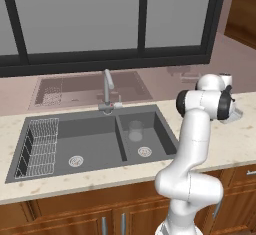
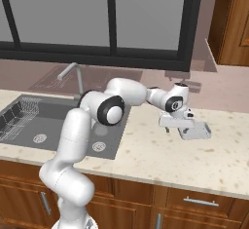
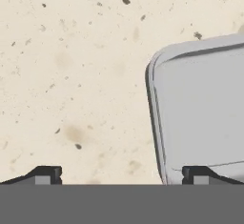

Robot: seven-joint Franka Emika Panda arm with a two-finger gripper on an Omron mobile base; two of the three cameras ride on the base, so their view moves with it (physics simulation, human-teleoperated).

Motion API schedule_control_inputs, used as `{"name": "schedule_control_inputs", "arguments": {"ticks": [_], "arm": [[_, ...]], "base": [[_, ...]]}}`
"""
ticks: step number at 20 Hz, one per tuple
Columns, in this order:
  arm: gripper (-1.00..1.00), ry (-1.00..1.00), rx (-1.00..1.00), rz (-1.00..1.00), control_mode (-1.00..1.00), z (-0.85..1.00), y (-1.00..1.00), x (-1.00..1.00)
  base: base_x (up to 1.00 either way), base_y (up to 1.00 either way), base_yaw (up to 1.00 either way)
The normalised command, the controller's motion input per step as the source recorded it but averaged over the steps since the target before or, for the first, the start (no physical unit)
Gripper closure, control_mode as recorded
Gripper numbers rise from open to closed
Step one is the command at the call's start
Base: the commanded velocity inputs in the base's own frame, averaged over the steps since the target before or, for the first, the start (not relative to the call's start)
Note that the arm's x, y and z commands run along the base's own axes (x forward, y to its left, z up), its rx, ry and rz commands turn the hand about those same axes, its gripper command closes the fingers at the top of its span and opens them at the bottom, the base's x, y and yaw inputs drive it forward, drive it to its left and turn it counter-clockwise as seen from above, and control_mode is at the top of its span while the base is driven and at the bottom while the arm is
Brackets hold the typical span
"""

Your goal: Place the tupperware in the left basin and the glass cup in the right basin of the sink.

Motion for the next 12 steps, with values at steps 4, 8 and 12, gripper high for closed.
{"name": "schedule_control_inputs", "arguments": {"ticks": [4, 8, 12], "arm": [[-1.0, 0.0, 0.0, 0.02, -1.0, -0.07, 0.0, 0.12], [-1.0, 0.0, 0.0, 0.01, -1.0, -0.08, 0.0, 0.2], [-1.0, 0.0, 0.0, 0.01, -1.0, -0.1, 0.0, 0.17]], "base": [[0.0, 0.0, 0.0], [0.0, 0.0, 0.0], [0.0, 0.0, 0.0]]}}
